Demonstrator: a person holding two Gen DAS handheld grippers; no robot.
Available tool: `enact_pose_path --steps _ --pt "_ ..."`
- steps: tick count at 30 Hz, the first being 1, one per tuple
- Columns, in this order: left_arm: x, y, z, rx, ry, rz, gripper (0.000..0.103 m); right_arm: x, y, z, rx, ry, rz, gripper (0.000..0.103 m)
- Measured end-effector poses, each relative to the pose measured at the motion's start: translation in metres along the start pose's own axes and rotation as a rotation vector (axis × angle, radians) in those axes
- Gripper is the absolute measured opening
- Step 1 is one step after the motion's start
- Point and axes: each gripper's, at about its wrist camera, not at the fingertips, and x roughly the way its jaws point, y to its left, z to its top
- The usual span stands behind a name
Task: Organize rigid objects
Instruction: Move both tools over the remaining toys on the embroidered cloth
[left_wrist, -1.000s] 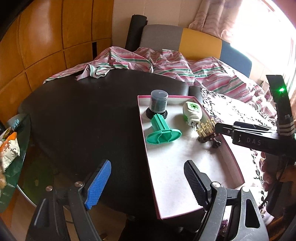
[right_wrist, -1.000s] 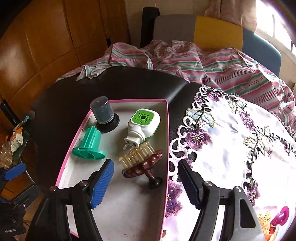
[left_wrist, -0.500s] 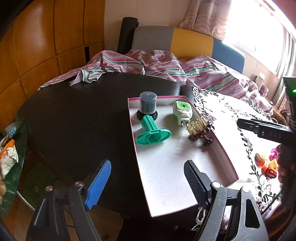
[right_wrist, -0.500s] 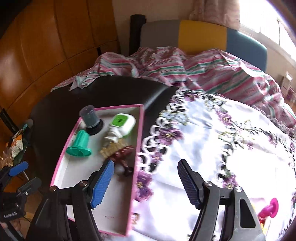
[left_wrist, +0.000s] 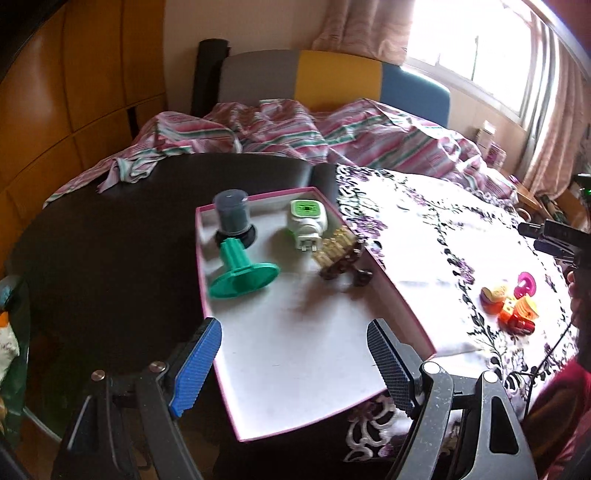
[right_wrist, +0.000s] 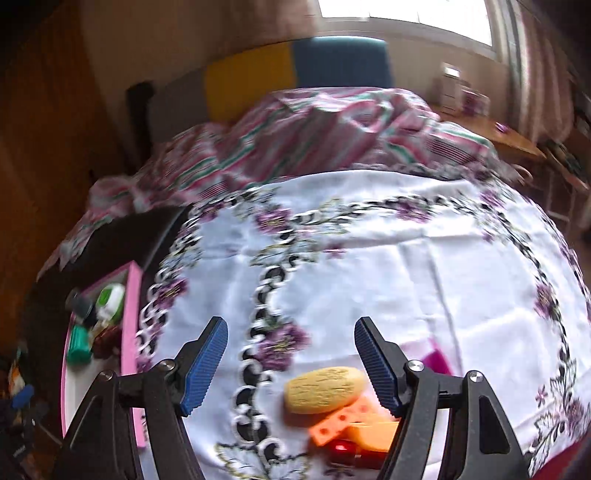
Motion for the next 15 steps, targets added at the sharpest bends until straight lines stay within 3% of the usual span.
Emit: enact_pose_path --steps 5,8,15 --pt "0.004 -0.020 0.005 0.050 0.001 -0.024 0.082 -0.001 -0.051 -0.006 0.176 -0.035 -0.008 0.073" --pt "0.007 -0.034 0.009 0.080 0.007 -0.046 0.082 0.004 -0.077 -0.012 0.332 -0.033 0.053 0.073" --pt "0.025 -0.080 0.015 0.162 0.044 -0.135 0.082 -0.007 -0.106 -0.019 0.495 -0.094 0.096 0.073"
